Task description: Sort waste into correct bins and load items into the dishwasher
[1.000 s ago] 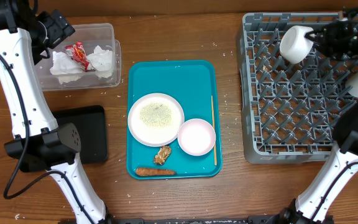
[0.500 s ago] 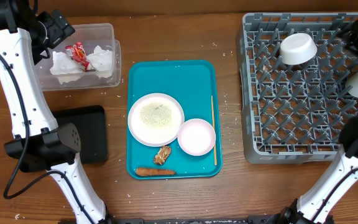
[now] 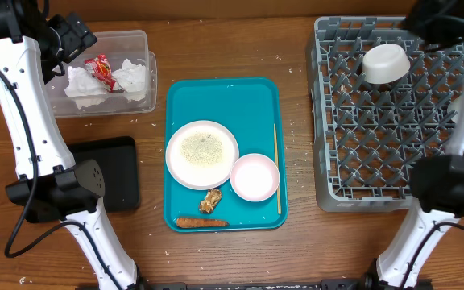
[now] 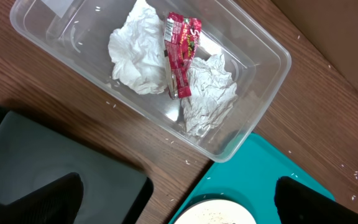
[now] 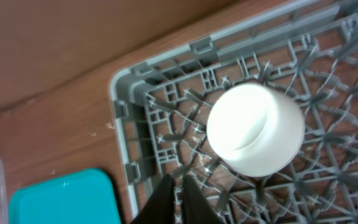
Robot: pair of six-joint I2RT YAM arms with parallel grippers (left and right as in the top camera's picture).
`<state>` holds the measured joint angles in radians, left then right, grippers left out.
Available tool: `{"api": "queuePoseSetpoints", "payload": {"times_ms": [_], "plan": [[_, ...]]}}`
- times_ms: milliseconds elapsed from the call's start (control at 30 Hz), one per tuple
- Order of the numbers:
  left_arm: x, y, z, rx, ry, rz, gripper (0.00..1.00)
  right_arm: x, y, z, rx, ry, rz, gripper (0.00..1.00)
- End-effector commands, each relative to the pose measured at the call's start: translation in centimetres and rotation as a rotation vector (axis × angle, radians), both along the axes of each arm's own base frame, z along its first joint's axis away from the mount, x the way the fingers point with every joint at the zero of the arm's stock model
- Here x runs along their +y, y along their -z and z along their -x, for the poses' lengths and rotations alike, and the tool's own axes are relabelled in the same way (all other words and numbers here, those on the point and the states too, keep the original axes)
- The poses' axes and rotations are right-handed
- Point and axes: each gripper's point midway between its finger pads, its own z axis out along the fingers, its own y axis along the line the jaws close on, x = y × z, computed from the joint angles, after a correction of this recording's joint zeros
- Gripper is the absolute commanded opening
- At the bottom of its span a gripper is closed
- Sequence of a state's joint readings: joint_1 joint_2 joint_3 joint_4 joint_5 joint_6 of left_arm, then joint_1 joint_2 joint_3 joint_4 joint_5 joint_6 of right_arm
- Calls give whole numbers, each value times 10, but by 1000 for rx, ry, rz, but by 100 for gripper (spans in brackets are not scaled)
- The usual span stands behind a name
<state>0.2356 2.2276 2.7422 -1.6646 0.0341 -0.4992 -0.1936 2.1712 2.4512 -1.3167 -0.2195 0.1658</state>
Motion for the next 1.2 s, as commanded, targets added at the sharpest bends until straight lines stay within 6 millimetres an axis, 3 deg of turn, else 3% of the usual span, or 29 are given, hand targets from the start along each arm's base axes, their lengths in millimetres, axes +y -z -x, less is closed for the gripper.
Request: {"api": "queuePoseSetpoints", "payload": {"times_ms": [0, 200, 333, 1167], "plan": [[0, -5, 0, -17, -9, 8, 100, -14, 50, -8, 101, 105, 90, 4], [0, -5, 0, -17, -9, 8, 100, -17, 103, -15, 184, 121, 85, 4], [0, -5, 0, -17, -9, 8, 100, -24, 120, -13, 222, 134, 90, 4], [0, -5, 0, -17, -9, 8, 100, -57, 127, 13, 328, 292, 204, 4]]}}
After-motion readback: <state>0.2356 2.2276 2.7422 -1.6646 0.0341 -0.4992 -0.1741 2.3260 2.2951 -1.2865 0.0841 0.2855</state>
